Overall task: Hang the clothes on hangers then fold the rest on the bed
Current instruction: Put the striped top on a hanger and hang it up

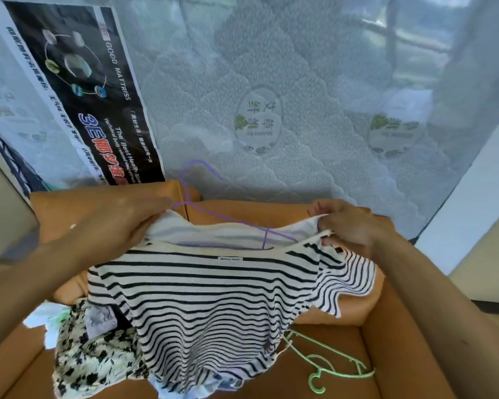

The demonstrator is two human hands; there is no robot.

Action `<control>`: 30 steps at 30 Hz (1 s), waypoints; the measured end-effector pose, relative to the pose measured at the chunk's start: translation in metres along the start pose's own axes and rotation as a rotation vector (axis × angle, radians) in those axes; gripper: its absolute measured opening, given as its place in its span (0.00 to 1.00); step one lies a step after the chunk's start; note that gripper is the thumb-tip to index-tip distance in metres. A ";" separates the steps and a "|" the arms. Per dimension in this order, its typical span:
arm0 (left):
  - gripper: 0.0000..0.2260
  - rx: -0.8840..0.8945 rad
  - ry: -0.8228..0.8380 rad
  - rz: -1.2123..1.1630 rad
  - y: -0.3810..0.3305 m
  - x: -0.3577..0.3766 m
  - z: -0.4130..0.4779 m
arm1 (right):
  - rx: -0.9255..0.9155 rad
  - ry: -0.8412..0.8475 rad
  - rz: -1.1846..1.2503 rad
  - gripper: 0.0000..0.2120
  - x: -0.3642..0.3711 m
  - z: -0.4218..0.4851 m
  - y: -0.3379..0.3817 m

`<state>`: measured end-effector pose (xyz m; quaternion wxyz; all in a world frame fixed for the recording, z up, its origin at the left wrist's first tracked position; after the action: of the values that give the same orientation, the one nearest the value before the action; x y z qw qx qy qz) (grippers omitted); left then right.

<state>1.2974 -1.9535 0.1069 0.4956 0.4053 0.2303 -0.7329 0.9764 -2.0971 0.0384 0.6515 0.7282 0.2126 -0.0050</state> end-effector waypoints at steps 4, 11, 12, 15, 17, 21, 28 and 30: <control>0.17 0.024 0.029 -0.001 -0.013 0.010 -0.002 | 0.016 0.036 0.052 0.15 0.003 -0.007 0.014; 0.20 0.034 -0.093 0.024 -0.052 0.020 0.014 | -0.045 0.073 0.106 0.14 0.032 -0.019 0.045; 0.19 0.030 -0.110 0.022 -0.057 0.019 0.017 | -0.075 0.061 0.093 0.13 0.038 -0.021 0.052; 0.23 0.002 -0.130 0.014 -0.070 0.018 0.025 | -0.216 -0.003 0.037 0.12 0.049 -0.024 0.073; 0.23 0.013 -0.157 -0.007 -0.078 0.017 0.028 | -0.341 -0.042 -0.013 0.12 0.055 -0.030 0.088; 0.15 -0.046 -0.228 -0.136 -0.073 0.007 0.030 | -0.545 -0.044 -0.050 0.12 0.061 -0.043 0.110; 0.14 -0.259 -0.323 -0.207 -0.031 -0.005 0.017 | -0.700 0.015 -0.285 0.16 0.037 -0.043 0.095; 0.14 -0.254 -0.332 -0.201 -0.028 -0.010 0.018 | -0.732 -0.047 -0.355 0.18 0.027 -0.042 0.090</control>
<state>1.2672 -1.9502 0.1241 0.4984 0.1885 0.2751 -0.8002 1.0181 -2.0540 0.1226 0.8614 0.3998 0.3079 -0.0581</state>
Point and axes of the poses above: each hand's wrist, its own z-axis towards the middle knuckle, its own x-axis out of the palm, y = z × x, the point moved 7 cm from there along z, towards the middle knuckle, and after that the axes turned 11 degrees about -y, right-handed, at the moved point
